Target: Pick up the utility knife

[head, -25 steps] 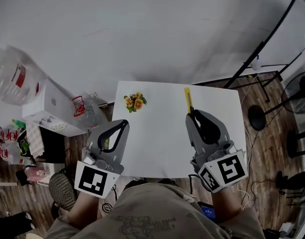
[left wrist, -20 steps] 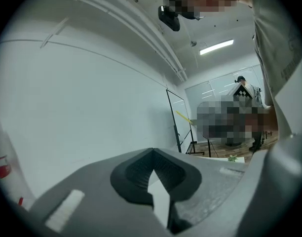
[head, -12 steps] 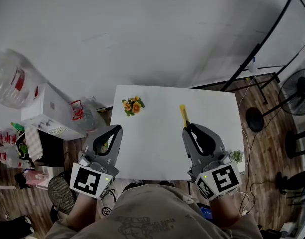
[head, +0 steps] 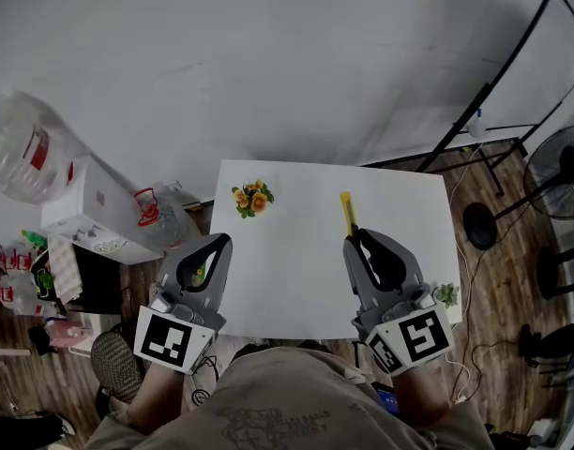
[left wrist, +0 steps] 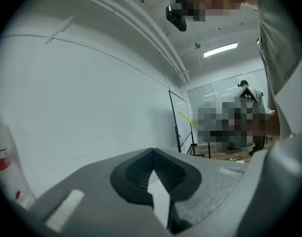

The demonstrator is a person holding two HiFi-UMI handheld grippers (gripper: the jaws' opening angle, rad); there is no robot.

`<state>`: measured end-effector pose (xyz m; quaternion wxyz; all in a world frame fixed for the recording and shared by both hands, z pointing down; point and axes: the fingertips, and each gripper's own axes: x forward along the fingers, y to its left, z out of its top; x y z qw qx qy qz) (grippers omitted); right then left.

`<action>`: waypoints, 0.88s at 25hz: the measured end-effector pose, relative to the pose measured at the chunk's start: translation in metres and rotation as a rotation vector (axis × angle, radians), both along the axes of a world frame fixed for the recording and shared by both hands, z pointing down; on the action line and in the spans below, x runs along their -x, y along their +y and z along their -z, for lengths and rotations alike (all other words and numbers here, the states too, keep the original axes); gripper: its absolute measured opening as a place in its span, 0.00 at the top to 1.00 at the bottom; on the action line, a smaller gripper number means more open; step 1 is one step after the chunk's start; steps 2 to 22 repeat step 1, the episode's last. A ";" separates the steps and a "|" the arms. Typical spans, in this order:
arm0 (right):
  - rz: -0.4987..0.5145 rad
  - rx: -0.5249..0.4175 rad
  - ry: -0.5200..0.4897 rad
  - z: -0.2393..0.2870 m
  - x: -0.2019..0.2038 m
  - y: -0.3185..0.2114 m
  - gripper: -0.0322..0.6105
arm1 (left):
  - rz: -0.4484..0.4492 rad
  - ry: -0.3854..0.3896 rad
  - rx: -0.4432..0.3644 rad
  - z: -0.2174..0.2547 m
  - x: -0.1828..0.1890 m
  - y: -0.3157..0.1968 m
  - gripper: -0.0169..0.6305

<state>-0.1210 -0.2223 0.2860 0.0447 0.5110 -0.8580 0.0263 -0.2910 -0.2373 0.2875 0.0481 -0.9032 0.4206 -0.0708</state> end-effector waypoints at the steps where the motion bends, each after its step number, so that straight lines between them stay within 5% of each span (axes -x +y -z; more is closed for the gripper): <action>1: -0.001 -0.003 0.001 0.001 0.000 -0.001 0.81 | 0.000 -0.002 0.003 0.000 0.000 0.000 0.97; 22: -0.001 -0.003 0.001 0.001 0.000 -0.001 0.81 | 0.000 -0.002 0.003 0.000 0.000 0.000 0.97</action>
